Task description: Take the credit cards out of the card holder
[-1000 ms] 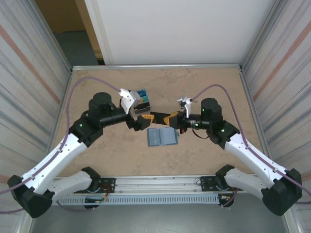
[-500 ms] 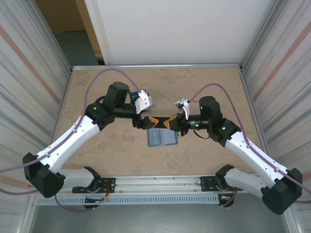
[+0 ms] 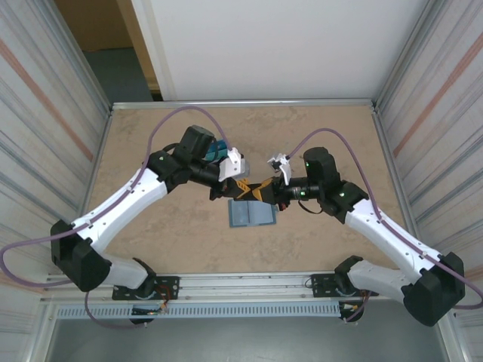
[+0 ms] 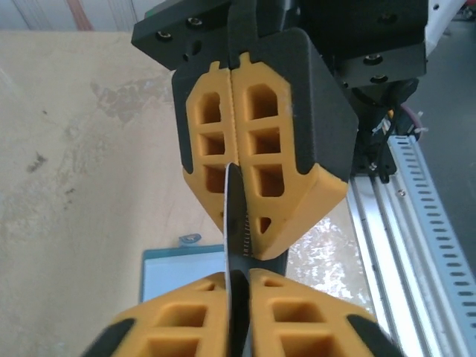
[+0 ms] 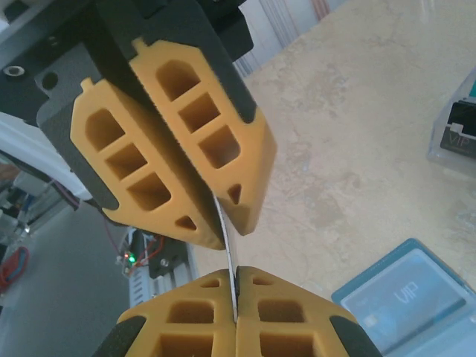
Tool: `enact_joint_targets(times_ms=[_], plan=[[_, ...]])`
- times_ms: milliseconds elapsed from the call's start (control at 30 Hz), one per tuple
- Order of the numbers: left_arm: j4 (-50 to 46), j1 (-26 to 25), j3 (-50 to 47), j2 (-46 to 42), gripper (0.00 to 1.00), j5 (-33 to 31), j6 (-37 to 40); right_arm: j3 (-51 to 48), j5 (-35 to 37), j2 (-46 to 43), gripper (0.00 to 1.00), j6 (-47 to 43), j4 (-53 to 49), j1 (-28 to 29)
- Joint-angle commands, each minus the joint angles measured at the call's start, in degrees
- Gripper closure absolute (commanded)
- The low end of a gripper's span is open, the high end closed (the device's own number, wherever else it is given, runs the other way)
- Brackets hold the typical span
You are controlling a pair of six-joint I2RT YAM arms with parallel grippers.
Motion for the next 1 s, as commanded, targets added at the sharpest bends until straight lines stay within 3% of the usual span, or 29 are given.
enact_joint_targets(times_ms=[0, 100, 167, 333, 400, 467, 500, 600, 700, 967], plan=[[-1.52, -0.71, 1.42, 1.06, 1.0, -1.11, 3.31, 2.4, -0.43, 0.24, 1.0, -0.52, 0.11, 0.39], [-0.31, -0.88, 1.34, 1.37, 1.0, -4.65, 2.49, 2.42, 1.68, 0.2, 0.82, -0.34, -0.2, 0.26], [1.03, -0.73, 0.61, 1.3, 1.0, -7.44, 2.13, 2.31, 4.18, 0.12, 0.59, -0.01, -0.48, 0.13], [8.76, 1.12, -3.67, 1.26, 1.0, -15.33, 2.48, 1.26, 13.83, -0.45, 0.31, 2.42, -0.62, -1.03], [11.89, 3.49, -4.87, 2.01, 1.0, -15.18, 2.7, 1.08, 16.2, -0.46, 0.2, 3.7, -0.72, -1.7], [14.58, 6.98, -5.13, 3.38, 1.0, -13.08, 2.35, 1.38, 18.43, -0.31, 0.17, 4.67, -1.35, -2.2], [15.17, 8.95, -4.63, 4.48, 1.0, -11.16, 2.2, 1.67, 19.79, -0.07, 0.0, 5.16, -1.9, -2.29], [15.65, 14.13, -2.3, 8.58, 1.0, -6.52, 2.43, 2.78, 24.55, 0.57, 0.01, 6.6, -3.96, -2.31], [15.61, 17.2, -0.19, 13.12, 1.0, -6.02, 4.83, 3.56, 28.9, 1.12, 0.01, 7.86, -5.9, -2.31], [13.63, 19.29, 5.55, 23.01, 1.0, -8.96, 10.43, 4.07, 35.16, 2.31, 0.01, 10.13, -7.54, -2.42]])
